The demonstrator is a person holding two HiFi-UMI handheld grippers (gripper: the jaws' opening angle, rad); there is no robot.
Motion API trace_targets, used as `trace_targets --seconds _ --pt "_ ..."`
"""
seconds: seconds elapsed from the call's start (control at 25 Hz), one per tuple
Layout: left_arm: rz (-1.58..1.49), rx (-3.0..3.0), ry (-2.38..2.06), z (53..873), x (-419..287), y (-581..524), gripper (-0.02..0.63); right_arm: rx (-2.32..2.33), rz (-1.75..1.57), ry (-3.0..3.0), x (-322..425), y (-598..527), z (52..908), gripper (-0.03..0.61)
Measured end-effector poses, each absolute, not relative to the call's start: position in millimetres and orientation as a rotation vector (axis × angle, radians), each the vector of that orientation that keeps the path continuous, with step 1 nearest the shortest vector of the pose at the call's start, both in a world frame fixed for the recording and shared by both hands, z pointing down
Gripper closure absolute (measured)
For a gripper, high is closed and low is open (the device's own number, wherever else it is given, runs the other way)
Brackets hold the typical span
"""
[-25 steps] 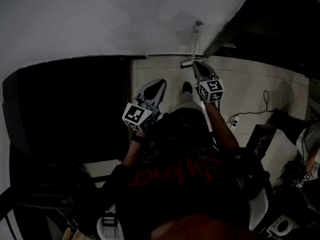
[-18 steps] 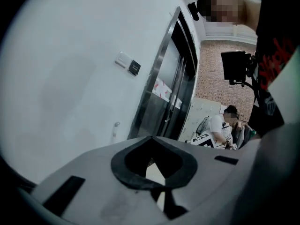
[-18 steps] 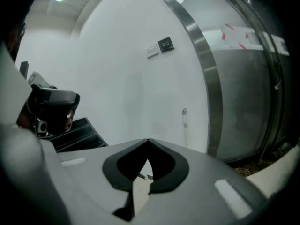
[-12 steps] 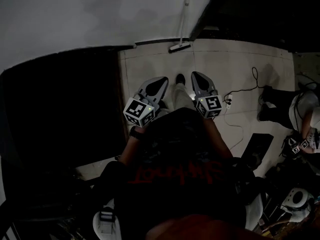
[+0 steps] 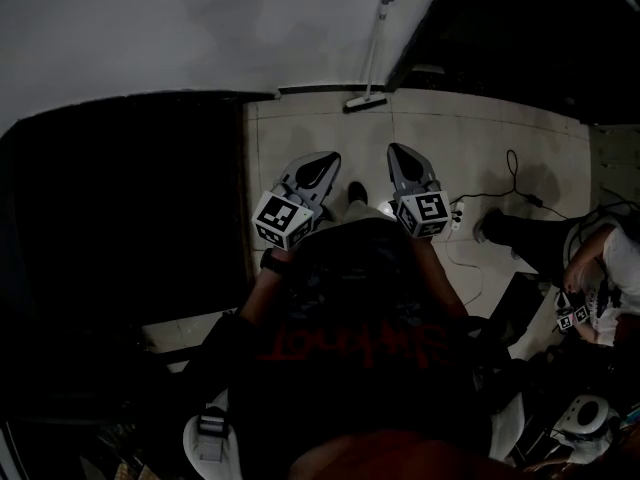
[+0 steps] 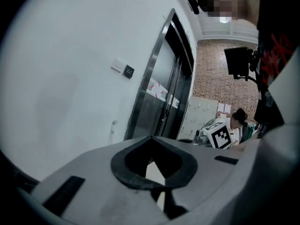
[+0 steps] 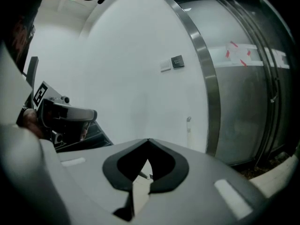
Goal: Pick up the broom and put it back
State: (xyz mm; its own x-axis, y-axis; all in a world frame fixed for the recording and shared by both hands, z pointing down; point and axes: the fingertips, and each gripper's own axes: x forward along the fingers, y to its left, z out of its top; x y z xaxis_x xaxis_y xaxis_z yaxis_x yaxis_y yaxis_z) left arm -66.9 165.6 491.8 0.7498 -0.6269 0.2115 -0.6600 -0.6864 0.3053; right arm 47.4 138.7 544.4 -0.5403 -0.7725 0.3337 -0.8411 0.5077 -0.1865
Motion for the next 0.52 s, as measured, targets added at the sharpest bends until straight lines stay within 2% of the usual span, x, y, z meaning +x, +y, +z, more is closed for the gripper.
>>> trace_targets --seconds 0.28,0.52 --pt "0.132 2.618 -1.007 453 -43 166 0.611 1.367 0.467 -2.587 61 140 505 0.578" --pt "0.130 2.642 -1.001 476 -26 147 0.611 1.379 0.399 -2.588 70 126 534 0.578"
